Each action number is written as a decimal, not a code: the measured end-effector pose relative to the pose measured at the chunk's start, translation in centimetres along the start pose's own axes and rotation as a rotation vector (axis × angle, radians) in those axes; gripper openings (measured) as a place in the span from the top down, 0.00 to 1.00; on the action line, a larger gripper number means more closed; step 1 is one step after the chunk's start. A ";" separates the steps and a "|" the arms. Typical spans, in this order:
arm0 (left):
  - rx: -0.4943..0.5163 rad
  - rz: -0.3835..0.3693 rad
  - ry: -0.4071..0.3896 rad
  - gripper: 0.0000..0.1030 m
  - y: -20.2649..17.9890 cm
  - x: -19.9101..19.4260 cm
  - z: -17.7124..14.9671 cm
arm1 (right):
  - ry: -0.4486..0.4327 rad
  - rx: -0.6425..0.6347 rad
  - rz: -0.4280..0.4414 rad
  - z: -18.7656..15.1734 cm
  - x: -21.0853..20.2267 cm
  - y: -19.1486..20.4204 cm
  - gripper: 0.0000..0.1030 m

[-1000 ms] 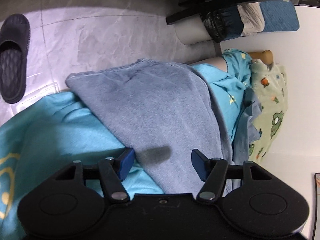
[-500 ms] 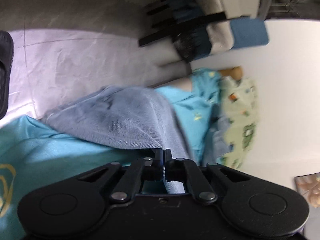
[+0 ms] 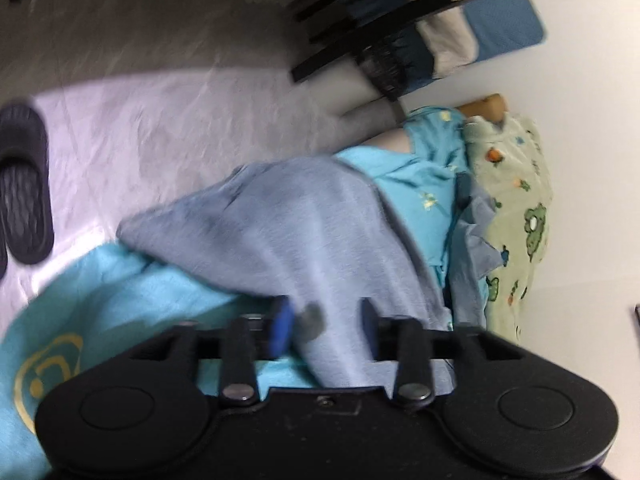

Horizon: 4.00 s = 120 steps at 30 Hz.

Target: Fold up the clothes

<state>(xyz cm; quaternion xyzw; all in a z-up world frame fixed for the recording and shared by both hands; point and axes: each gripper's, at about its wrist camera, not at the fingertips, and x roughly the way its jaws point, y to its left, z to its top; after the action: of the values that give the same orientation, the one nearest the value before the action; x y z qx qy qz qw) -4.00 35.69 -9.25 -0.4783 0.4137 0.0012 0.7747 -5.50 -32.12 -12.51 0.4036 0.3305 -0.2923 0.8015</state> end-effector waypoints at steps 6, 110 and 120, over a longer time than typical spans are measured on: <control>0.107 -0.069 -0.032 0.47 -6.5 -0.1 0.5 | -0.154 -0.146 0.056 0.2 -1.6 2.6 0.48; 0.947 -0.013 0.208 0.95 -28.0 22.4 -16.6 | -0.038 -0.464 0.336 -4.1 2.7 11.1 0.50; 1.008 -0.059 0.291 0.36 -27.8 20.3 -18.7 | -0.027 -0.399 0.291 -2.9 3.4 9.5 0.50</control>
<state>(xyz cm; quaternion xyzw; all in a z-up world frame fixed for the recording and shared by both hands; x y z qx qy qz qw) 8.48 -1.27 -5.47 -0.0530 0.4525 -0.2862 0.8429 2.67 -25.54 -12.11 0.2770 0.3094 -0.1081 0.9032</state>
